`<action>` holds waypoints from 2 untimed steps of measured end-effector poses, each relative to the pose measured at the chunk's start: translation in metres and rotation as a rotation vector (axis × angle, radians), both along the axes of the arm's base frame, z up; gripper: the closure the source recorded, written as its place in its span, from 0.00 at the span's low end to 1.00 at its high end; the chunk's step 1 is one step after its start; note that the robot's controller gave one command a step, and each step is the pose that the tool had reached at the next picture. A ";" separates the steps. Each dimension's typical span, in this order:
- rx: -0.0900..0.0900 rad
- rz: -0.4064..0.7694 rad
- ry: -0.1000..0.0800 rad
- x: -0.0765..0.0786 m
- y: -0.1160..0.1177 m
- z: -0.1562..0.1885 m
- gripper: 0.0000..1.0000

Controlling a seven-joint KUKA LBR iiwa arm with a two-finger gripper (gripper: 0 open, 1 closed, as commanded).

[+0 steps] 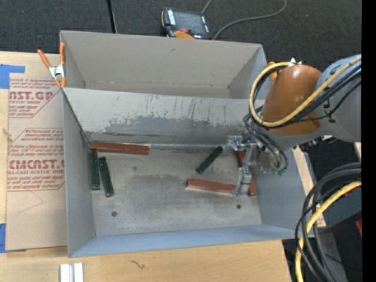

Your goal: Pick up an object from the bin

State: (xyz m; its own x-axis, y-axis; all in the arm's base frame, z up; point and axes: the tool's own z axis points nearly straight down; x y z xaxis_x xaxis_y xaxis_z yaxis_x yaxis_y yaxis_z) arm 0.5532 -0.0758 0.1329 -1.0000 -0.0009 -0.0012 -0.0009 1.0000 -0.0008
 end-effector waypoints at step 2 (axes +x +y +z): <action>0.001 -0.074 0.001 -0.016 -0.025 -0.063 1.00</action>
Offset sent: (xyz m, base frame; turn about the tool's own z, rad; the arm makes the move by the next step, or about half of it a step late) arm -0.0166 -0.0260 -0.0629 0.0744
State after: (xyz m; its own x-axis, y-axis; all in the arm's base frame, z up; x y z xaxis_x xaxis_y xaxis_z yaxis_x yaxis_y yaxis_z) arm 0.5369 -0.1011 0.0698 -0.9973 0.0729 -0.0005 0.0729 0.9973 0.0001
